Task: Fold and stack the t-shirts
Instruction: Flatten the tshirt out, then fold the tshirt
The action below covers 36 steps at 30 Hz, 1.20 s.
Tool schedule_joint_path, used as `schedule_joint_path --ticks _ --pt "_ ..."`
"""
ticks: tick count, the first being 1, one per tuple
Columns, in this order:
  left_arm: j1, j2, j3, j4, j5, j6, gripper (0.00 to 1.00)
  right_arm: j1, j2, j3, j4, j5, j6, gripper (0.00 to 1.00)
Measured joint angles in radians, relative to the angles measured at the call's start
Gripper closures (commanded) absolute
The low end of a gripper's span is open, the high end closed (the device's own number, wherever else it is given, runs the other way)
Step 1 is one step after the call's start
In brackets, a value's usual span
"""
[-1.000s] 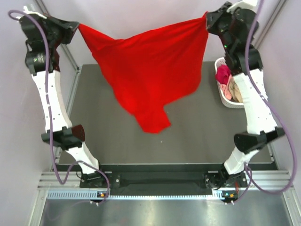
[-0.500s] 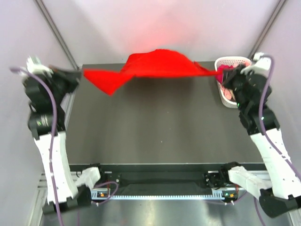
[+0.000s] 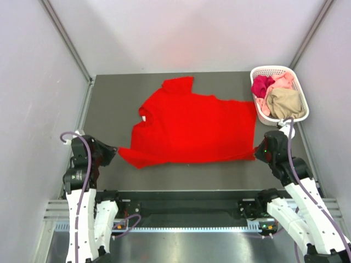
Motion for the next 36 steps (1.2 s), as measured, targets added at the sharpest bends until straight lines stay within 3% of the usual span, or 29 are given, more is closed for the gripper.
schedule_joint_path --ticks 8,15,21,25,31,36 --pt "-0.005 -0.028 0.064 -0.057 -0.145 -0.021 1.0 0.0 -0.024 0.045 -0.062 -0.019 0.087 1.0" --pt "-0.018 -0.028 0.17 -0.08 -0.172 -0.009 1.0 0.0 -0.072 0.037 -0.09 -0.037 0.116 1.0" --pt "-0.018 -0.003 0.185 -0.032 -0.086 0.009 1.0 0.0 -0.101 0.037 -0.1 -0.037 0.126 1.0" --pt "-0.019 0.057 0.113 0.037 -0.02 0.002 1.0 0.0 -0.088 0.037 -0.103 -0.023 0.126 1.0" --pt "-0.019 0.136 0.007 0.088 -0.01 0.003 1.0 0.0 -0.063 0.009 -0.1 -0.015 0.124 1.0" --pt "-0.021 0.263 0.002 0.171 0.016 0.007 1.0 0.0 -0.005 -0.016 -0.09 -0.005 0.126 1.0"
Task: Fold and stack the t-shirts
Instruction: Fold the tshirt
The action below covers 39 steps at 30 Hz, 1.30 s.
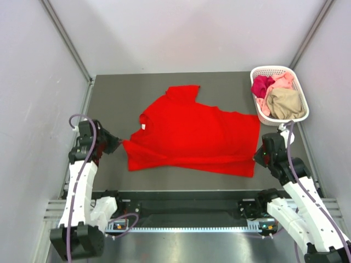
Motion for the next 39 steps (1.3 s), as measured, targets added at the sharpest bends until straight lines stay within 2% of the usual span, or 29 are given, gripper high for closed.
schedule_joint_path --ticks 11,22,27,36,38,39 --pt "-0.093 0.354 0.188 0.183 0.014 0.02 1.0 0.0 0.115 -0.039 0.093 0.136 0.027 1.0" --pt "-0.201 0.716 0.398 0.315 0.026 0.059 1.0 -0.001 0.248 -0.051 0.158 0.205 0.034 1.0" --pt "-0.224 0.836 0.48 0.348 0.028 0.08 1.0 -0.008 0.28 -0.051 0.172 0.24 0.034 1.0" --pt "-0.243 0.96 0.548 0.397 0.077 0.146 1.0 -0.025 0.322 -0.065 0.201 0.265 0.035 1.0" --pt "-0.254 0.98 0.567 0.4 0.098 0.168 1.0 -0.03 0.332 -0.066 0.205 0.267 0.034 0.94" --pt "-0.261 0.995 0.583 0.399 0.109 0.183 0.95 -0.034 0.34 -0.067 0.208 0.267 0.034 0.85"
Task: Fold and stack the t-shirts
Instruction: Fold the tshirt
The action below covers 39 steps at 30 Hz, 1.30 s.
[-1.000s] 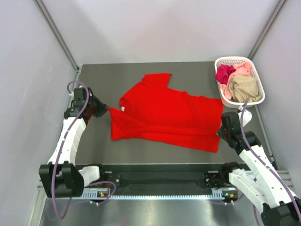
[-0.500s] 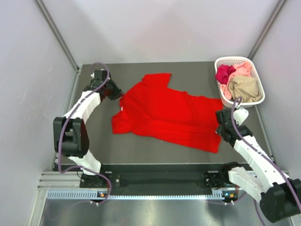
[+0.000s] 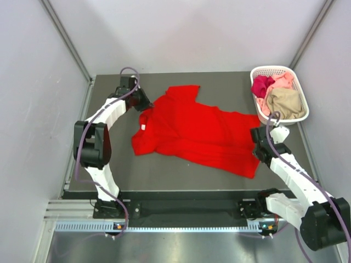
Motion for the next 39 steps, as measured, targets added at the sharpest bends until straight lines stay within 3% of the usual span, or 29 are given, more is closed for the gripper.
schedule_joint_path --ticks 3,4,6,11,12,16,25,26,32,39 --pt "-0.013 0.056 0.085 -0.04 0.019 0.055 0.72 -0.004 0.021 0.003 0.0 -0.004 -0.008 0.75" --pt "-0.017 0.077 0.121 -0.064 0.018 0.076 0.61 -0.004 0.023 0.009 -0.005 -0.012 -0.013 0.72" --pt "-0.022 0.103 0.183 -0.121 -0.023 0.122 0.5 -0.007 0.023 0.034 -0.015 -0.035 -0.039 0.63" --pt "-0.021 0.09 0.227 -0.246 -0.258 0.197 0.46 -0.009 0.009 0.126 0.0 -0.145 -0.127 0.6" --pt "-0.013 0.073 0.2 -0.277 -0.337 0.218 0.47 -0.009 0.01 0.154 0.032 -0.224 -0.166 0.6" --pt "-0.004 0.062 0.142 -0.296 -0.377 0.231 0.48 -0.009 0.026 0.156 0.069 -0.322 -0.201 0.61" --pt "-0.001 0.063 -0.037 -0.333 -0.374 0.235 0.5 -0.008 0.053 0.155 0.124 -0.454 -0.256 0.62" --pt "-0.001 0.063 -0.047 -0.333 -0.362 0.234 0.52 -0.008 0.053 0.154 0.124 -0.459 -0.257 0.62" --pt "0.004 0.071 -0.066 -0.336 -0.351 0.205 0.98 -0.008 0.053 0.154 0.124 -0.465 -0.269 0.62" --pt "0.095 0.055 -0.102 -0.346 -0.389 0.163 1.0 -0.008 0.029 0.154 0.123 -0.466 -0.274 0.62"
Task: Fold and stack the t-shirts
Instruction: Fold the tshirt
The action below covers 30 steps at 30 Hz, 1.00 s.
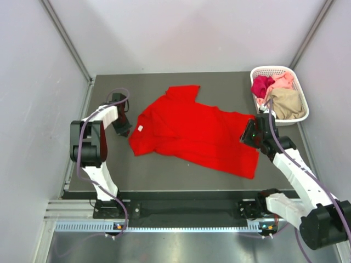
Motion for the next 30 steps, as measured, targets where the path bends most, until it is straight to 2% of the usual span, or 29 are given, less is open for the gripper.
schedule_joint_path --ticks 6,11,12,13,16,19,24,30 --pt "0.106 -0.087 -0.108 -0.037 -0.093 -0.013 1.0 0.0 -0.015 -0.019 0.007 -0.008 0.003 0.63" --pt "0.113 -0.193 -0.171 -0.065 -0.142 -0.024 1.0 0.0 -0.026 -0.048 0.003 -0.024 0.003 0.62" --pt "0.112 -0.217 -0.179 -0.063 -0.135 -0.023 0.94 0.0 -0.033 -0.051 0.001 -0.024 0.003 0.63" --pt "0.112 -0.24 -0.186 -0.058 -0.115 -0.019 0.76 0.0 -0.042 -0.054 -0.002 -0.025 0.003 0.62" --pt "0.113 -0.294 -0.202 -0.027 0.0 0.001 0.6 0.0 -0.067 -0.055 -0.001 -0.033 0.004 0.62" --pt "0.113 -0.319 -0.208 -0.002 0.102 0.016 0.56 0.0 -0.076 -0.055 0.0 -0.044 0.004 0.62" --pt "0.112 -0.317 -0.242 0.029 0.226 0.044 0.57 0.0 -0.076 -0.066 0.004 -0.05 0.005 0.62" --pt "0.112 -0.285 -0.312 0.048 0.298 0.061 0.57 0.0 -0.075 -0.066 0.008 -0.056 0.007 0.62"
